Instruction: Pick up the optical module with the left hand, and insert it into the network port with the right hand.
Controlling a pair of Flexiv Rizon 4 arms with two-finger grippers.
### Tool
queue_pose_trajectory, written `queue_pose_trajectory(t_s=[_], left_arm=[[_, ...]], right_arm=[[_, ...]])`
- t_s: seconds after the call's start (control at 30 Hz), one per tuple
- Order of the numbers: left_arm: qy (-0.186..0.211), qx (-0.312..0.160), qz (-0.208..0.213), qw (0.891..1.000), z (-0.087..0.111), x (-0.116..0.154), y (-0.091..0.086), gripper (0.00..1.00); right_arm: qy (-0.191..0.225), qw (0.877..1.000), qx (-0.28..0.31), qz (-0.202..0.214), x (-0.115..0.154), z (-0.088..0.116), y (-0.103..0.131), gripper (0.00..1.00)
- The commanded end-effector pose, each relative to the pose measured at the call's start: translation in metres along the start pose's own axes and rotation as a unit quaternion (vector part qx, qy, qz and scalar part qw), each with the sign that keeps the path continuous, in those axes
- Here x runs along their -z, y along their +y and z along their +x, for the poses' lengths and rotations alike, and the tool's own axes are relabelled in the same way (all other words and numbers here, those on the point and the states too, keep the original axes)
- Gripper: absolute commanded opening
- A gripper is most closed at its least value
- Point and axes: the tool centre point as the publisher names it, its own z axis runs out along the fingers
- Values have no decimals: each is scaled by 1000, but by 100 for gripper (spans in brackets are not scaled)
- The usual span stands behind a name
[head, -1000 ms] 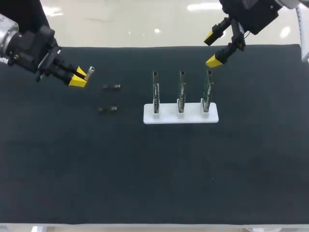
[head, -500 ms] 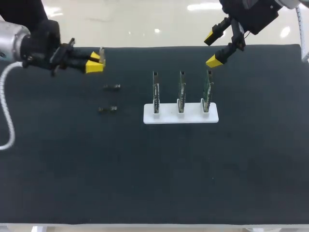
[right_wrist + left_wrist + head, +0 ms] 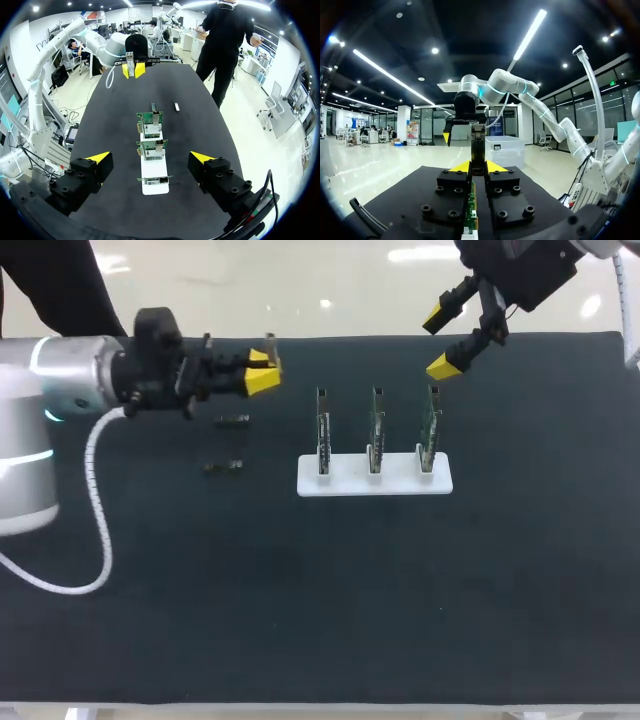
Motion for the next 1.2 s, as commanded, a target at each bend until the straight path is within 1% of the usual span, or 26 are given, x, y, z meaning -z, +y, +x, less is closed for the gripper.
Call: queue_pose_trajectory(t_s=[0.03,0.1,0.37,0.4,0.47,0.5,0.53,0.7,0.97,1.2], left_arm=[[14,2,-23,1000,-5,-21,1,0],[21,0,-28,999,-4,-27,2,0],[17,-4,-31,999,-2,-38,14,0],[20,4,-27,999,-2,-39,16,0],[19,1,-26,999,0,-41,20,0],[22,9,-20,1000,1,-43,22,0],[22,5,-22,999,2,-44,24,0],[33,-3,-1,999,6,-50,29,0],[33,-6,7,999,6,-54,38,0],[35,-5,9,999,6,-54,39,0]], right_arm=[[0,1000,-1,1,0,0,0,100],[0,1000,-1,1,0,0,0,100],[0,1000,-1,1,0,0,0,100],[0,1000,-1,1,0,0,0,100],[0,1000,-1,1,0,0,0,100],[0,1000,-1,1,0,0,0,100],[0,1000,-1,1,0,0,0,100],[0,1000,-1,1,0,0,0,100],[0,1000,-1,1,0,0,0,100],[0,1000,-1,1,0,0,0,100]])
